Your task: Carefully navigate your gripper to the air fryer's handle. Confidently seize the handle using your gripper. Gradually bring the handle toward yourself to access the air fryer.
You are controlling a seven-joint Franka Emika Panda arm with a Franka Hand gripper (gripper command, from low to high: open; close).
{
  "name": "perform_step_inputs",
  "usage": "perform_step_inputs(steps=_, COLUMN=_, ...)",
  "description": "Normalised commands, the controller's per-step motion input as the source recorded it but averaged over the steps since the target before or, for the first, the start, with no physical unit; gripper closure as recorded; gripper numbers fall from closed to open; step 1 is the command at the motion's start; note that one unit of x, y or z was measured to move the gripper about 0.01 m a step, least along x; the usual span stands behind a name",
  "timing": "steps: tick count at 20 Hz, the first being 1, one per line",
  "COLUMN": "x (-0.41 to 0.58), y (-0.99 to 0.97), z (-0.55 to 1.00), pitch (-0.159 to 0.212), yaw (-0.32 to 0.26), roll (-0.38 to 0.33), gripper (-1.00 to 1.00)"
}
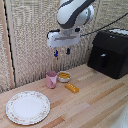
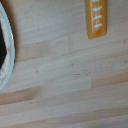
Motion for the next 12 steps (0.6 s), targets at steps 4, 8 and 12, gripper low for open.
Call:
perform_step_inputs(steps=4, x=0.000, y=0.11, z=0.00, pitch=0.000, yaw=-0.263, roll=-0.081, gripper=-1.00)
perform_step_inputs(steps=8, x=0.009, y=0.03, z=-0.01, pitch=-0.002, yaw=-0.373, roll=-0.061, gripper=-1.00)
perform_step_inputs(steps=12, x=0.079, y=0.00, z=-0.02, pitch=-0.006, yaw=-0.366, roll=-0.110, gripper=-1.00)
